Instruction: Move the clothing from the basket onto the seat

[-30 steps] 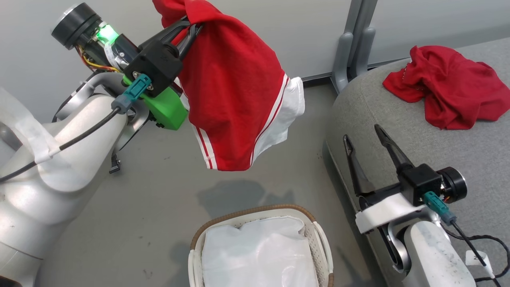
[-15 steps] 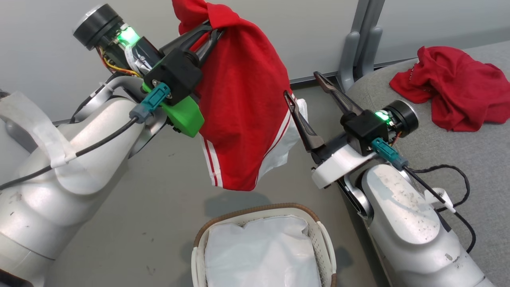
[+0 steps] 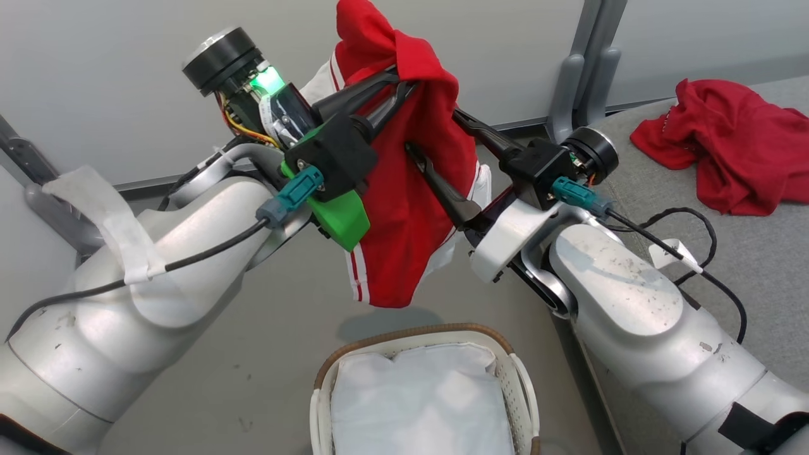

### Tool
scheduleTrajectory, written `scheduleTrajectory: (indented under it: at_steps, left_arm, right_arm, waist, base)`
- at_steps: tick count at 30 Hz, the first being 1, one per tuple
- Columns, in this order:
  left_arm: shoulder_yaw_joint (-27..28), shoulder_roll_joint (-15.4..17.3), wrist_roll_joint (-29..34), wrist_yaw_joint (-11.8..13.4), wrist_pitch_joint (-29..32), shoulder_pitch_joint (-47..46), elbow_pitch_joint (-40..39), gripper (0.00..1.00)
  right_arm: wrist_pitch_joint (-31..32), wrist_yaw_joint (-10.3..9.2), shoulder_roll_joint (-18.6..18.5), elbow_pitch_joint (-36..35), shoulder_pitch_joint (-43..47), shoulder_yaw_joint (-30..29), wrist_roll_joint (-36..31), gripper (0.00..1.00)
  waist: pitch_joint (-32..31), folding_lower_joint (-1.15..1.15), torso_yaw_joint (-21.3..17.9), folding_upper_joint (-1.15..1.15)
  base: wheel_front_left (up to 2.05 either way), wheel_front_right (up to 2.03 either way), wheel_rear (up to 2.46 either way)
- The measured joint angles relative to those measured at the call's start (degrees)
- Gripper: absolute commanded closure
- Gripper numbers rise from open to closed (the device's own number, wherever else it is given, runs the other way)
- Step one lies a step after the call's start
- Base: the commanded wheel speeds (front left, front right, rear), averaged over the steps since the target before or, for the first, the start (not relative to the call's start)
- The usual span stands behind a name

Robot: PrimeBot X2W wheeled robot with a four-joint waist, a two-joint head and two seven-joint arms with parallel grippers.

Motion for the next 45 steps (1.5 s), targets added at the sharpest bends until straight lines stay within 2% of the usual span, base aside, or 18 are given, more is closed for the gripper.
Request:
scheduleTrajectory:
  at_steps: [4, 5, 6, 7, 8, 18, 19, 20, 21, 22, 31, 37, 41, 45]
  left_arm:
    - [-0.54, -0.31, 0.00, -0.04, 0.16, -0.12, -1.24, 1.00]
    - [-0.65, -0.35, -0.07, -0.16, 0.27, -0.13, -1.47, 1.00]
    - [-0.73, -0.41, -0.14, -0.18, 0.36, -0.15, -1.61, 1.00]
    - [-0.76, -0.40, -0.25, -0.18, 0.37, -0.15, -1.67, 1.00]
    - [-0.74, -0.33, -0.32, -0.16, 0.43, -0.15, -1.66, 1.00]
    - [0.41, 0.73, -4.01, 0.57, 0.87, 1.49, -0.64, 0.99]
    - [0.60, 0.91, -4.50, 0.59, 0.87, 2.01, -0.45, 0.76]
    - [0.83, 1.03, -5.19, 0.68, 0.88, 2.52, -0.25, 0.44]
    - [1.10, 1.22, -6.26, 0.77, 1.11, 3.27, -0.08, 0.19]
    - [1.37, 1.41, -7.11, 0.87, 1.12, 4.09, 0.09, 0.00]
    - [3.55, 1.36, -11.95, 4.11, -0.88, 13.27, 0.49, 0.00]
    - [5.57, -1.12, -14.49, 7.13, -1.77, 21.69, 0.74, 0.00]
    - [8.15, -2.76, -14.89, 7.82, -1.96, 26.41, 0.40, 0.00]
    - [9.92, -3.96, -13.26, 7.36, -2.02, 29.94, 0.34, 0.00]
  right_arm:
    - [0.00, 0.00, 1.38, 3.02, -0.93, 2.43, -0.18, 0.00]
    - [0.00, 0.00, 1.76, 3.96, -1.18, 3.15, 0.34, 0.33]
    - [0.00, 0.00, 2.09, 4.99, -1.50, 3.81, 0.66, 0.70]
    - [0.00, 0.00, 2.23, 5.66, -1.68, 4.32, 0.97, 0.95]
    - [0.00, 0.00, 2.36, 6.49, -1.88, 4.58, 1.31, 1.00]
    - [0.00, 0.00, 2.88, 10.03, -3.47, 4.14, 2.83, 1.00]
    - [0.00, 0.00, 2.87, 10.13, -3.47, 3.48, 2.79, 1.00]
    - [0.00, 0.00, 2.85, 10.20, -3.47, 2.82, 2.64, 1.00]
    - [0.00, 0.00, 2.83, 10.28, -3.47, 1.98, 2.25, 1.00]
    - [0.00, 0.00, 2.82, 10.32, -3.46, 1.03, 1.96, 1.00]
    - [0.00, 0.00, 2.41, 10.65, -1.76, -8.06, -1.88, 1.00]
    - [0.00, 0.00, 1.80, 10.49, 0.04, -12.30, -3.64, 1.00]
    - [0.00, 0.00, 1.29, 10.23, 1.03, -14.30, -4.61, 1.00]
    - [0.00, 0.00, 1.08, 10.01, 1.70, -15.56, -5.33, 1.00]
  waist:
    - [0.28, 0.00, 0.43, 0.00]
    - [0.33, 0.00, 0.54, 0.00]
    - [0.37, 0.00, 0.64, 0.00]
    - [0.42, 0.00, 0.70, 0.00]
    - [0.49, 0.00, 0.76, 0.00]
    - [1.46, 0.00, 1.00, 0.00]
    - [1.54, 0.00, 0.99, 0.00]
    - [1.59, 0.00, 0.98, 0.00]
    - [1.65, 0.00, 0.96, 0.00]
    - [1.73, 0.00, 0.95, 0.00]
    - [2.31, 0.00, 1.30, 0.00]
    - [2.57, 0.00, 1.37, 0.00]
    - [3.07, 0.00, 1.33, 0.00]
    - [3.59, 0.00, 0.92, 0.00]
  base:
    - [0.00, 0.00, 0.00]
    - [0.00, 0.00, 0.00]
    - [0.00, 0.00, 0.00]
    - [0.00, 0.00, 0.00]
    - [0.00, 0.00, 0.00]
    - [0.00, 0.00, 0.00]
    - [0.00, 0.00, 0.00]
    - [0.00, 0.00, 0.00]
    - [0.00, 0.00, 0.00]
    - [0.00, 0.00, 0.00]
    - [0.00, 0.00, 0.00]
    - [0.00, 0.00, 0.00]
    - [0.00, 0.00, 0.00]
    - [0.00, 0.00, 0.00]
